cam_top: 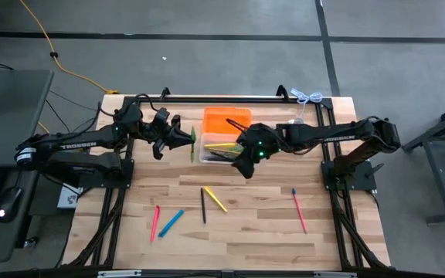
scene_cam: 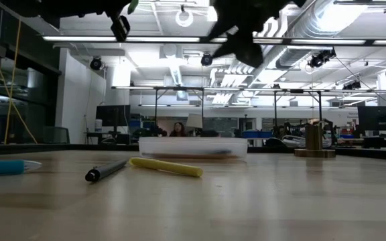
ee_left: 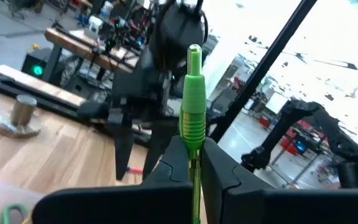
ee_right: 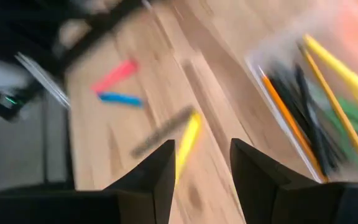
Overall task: Pick & place school supplies into a supply box
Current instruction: Put the green pen into the orange supply box
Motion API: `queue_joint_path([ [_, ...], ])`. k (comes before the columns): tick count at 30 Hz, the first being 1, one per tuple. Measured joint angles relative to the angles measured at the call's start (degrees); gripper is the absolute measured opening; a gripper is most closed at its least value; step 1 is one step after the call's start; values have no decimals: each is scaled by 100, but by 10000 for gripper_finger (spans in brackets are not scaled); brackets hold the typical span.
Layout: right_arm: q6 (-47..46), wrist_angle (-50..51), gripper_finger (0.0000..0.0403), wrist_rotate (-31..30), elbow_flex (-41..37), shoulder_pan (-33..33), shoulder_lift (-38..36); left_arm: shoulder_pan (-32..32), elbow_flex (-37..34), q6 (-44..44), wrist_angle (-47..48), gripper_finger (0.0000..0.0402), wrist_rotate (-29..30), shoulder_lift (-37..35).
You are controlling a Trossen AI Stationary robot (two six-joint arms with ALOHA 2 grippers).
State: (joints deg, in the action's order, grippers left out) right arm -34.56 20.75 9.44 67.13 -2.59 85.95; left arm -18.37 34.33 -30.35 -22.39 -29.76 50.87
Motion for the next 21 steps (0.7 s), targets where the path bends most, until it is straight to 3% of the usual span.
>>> queue_joint_path([
  [11, 70, 2178, 129, -116, -2, 26, -133, 0, 2, 11, 10, 36, 185, -15],
  [21, 358, 3086, 129, -1039, -2, 404, -133, 0, 2, 130, 38, 33, 514, -15],
])
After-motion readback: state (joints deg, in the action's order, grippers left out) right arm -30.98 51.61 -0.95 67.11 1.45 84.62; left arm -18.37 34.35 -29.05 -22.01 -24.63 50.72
